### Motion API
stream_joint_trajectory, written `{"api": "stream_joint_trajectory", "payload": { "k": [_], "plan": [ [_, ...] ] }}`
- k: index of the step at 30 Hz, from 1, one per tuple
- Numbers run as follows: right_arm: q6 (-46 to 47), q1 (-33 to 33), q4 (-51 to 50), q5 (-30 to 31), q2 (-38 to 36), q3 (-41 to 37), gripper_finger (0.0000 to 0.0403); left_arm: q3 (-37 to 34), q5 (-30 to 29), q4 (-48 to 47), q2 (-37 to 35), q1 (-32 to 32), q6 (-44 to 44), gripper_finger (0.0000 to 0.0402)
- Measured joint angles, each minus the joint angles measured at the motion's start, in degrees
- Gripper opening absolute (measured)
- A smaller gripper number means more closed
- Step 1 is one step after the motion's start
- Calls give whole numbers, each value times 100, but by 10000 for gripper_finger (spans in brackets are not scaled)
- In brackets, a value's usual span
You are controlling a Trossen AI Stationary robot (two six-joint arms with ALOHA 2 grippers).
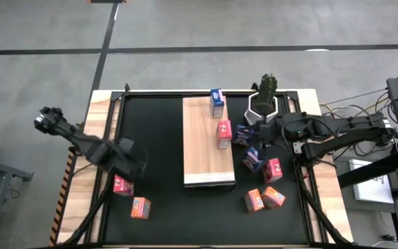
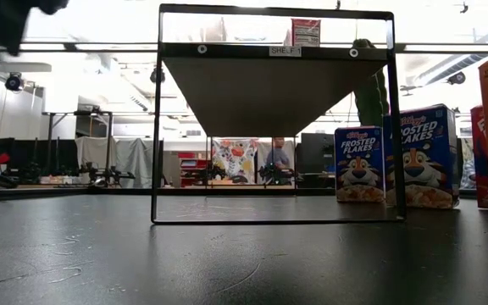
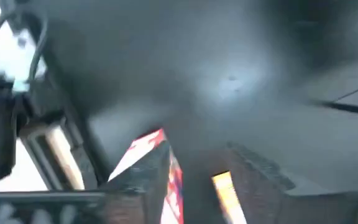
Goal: Stack cereal on shelf
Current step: Put the left red cereal box aligned with the other red cereal box on the shelf
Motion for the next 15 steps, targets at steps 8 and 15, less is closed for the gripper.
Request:
{"api": "stream_joint_trajectory", "payload": {
  "k": [8, 15],
  "plan": [
    [-2, 0, 0, -147, -66, -61, 9, -323, 590, -29, 59, -1333, -1839, 262],
    [48, 0, -1, -145, -31, -61, 9, -440, 592, -17, 274, -2114, -2868, 279]
  ]
}}
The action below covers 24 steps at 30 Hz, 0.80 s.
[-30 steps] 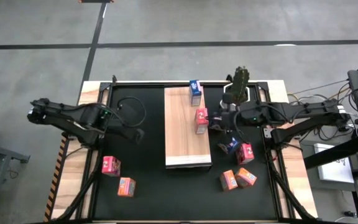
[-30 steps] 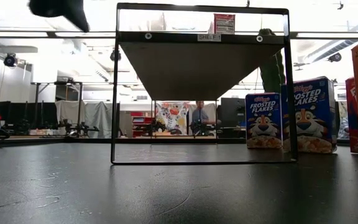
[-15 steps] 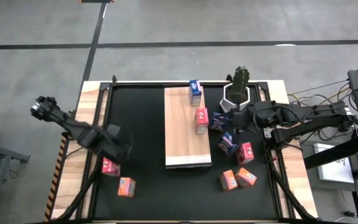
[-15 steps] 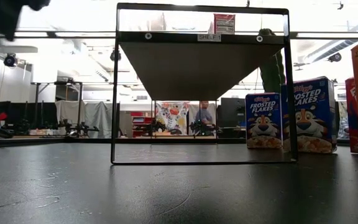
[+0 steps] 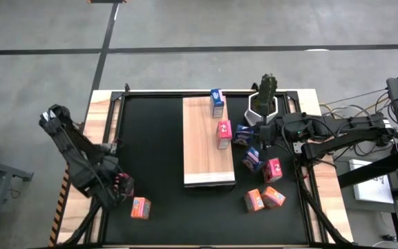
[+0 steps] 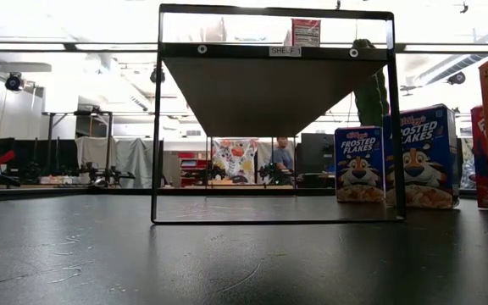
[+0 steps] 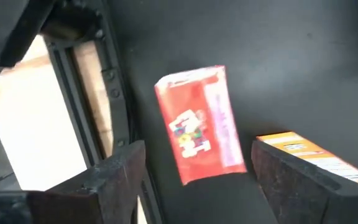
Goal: Stack cereal on shelf
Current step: Put the left red cereal box aligned with the other red cereal box on the shelf
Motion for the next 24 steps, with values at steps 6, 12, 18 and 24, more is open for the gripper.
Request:
{"api": "stream_joint_trajectory", "payload": {
  "k": [6, 12, 18, 24],
  "plan": [
    [63, 0, -1, -2, 0, 0, 9, -106, -3, 161, 136, -135, -237, 279],
    [130, 0, -1, -1, 9, -1, 9, -192, -7, 232, 312, -135, -235, 278],
    [144, 0, -5, 0, 9, -2, 9, -231, -9, 259, 530, -128, -228, 254],
    [166, 0, -15, 0, 9, -2, 9, -231, -9, 286, 667, -128, -224, 207]
  ]
}}
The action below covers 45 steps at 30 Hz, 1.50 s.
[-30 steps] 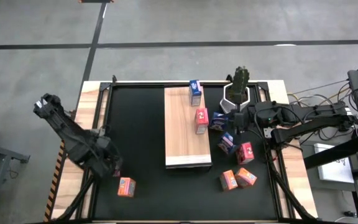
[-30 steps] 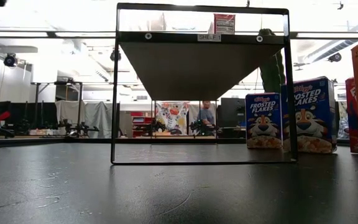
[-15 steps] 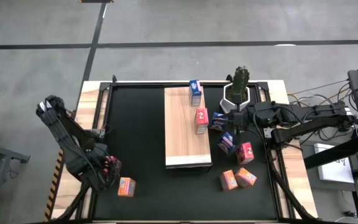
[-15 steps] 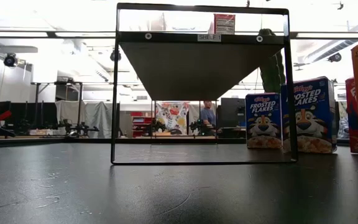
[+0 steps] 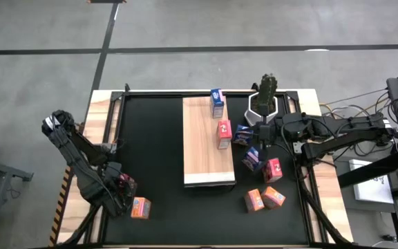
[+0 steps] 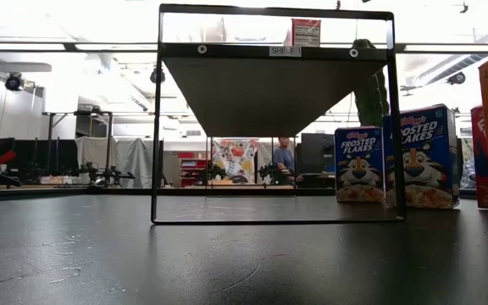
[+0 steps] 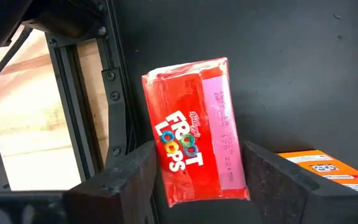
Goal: Stack cereal on shelf
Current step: Put the left red cereal box aligned with the other red cereal box on the shelf
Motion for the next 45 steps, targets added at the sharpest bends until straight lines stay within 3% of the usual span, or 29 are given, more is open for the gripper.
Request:
{"api": "stream_joint_trajectory", "payload": {
  "k": [8, 17, 23, 27, 30, 45],
  "plan": [
    [79, 0, -51, 0, 0, 0, 9, 0, -13, 9, 30, 0, 0, 162],
    [87, 0, -75, 11, 0, 0, 9, 88, -56, -240, -101, 102, 28, 156],
    [87, 0, -75, 13, 0, 0, 9, 747, -860, -774, -123, 380, 267, 155],
    [83, 0, -80, 13, 0, 0, 9, 1269, -2066, -777, -110, 655, 877, 155],
    [73, 0, -85, 13, 0, 0, 9, 1651, -2570, -774, -58, 950, 1550, 155],
    [46, 0, -168, 15, -4, 0, 9, 3074, -3266, -774, -49, 2353, 4486, 155]
  ]
}}
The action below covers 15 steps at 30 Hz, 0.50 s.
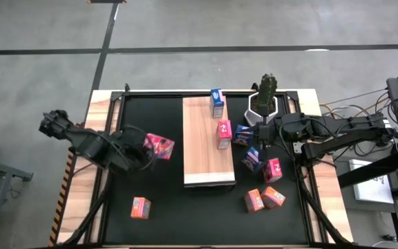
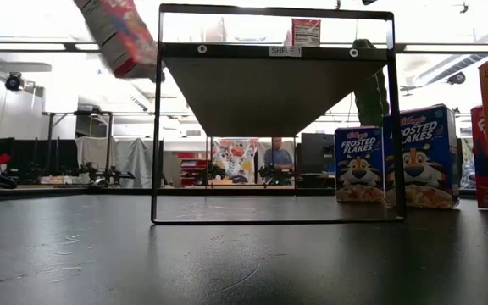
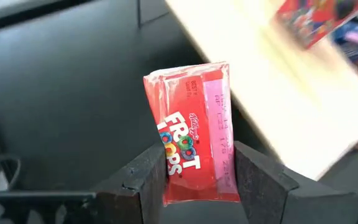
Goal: Stack cereal on shelf
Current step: Put the left red cereal box aligned with the other red cereal box on the shelf
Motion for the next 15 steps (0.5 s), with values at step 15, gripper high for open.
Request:
{"api": "stream_joint_trajectory", "payload": {
  "k": [15],
  "plan": [
    [41, 0, -38, 0, -4, -1, 9, 334, 789, 2854, 133, 564, 7244, 155]
  ]
}}
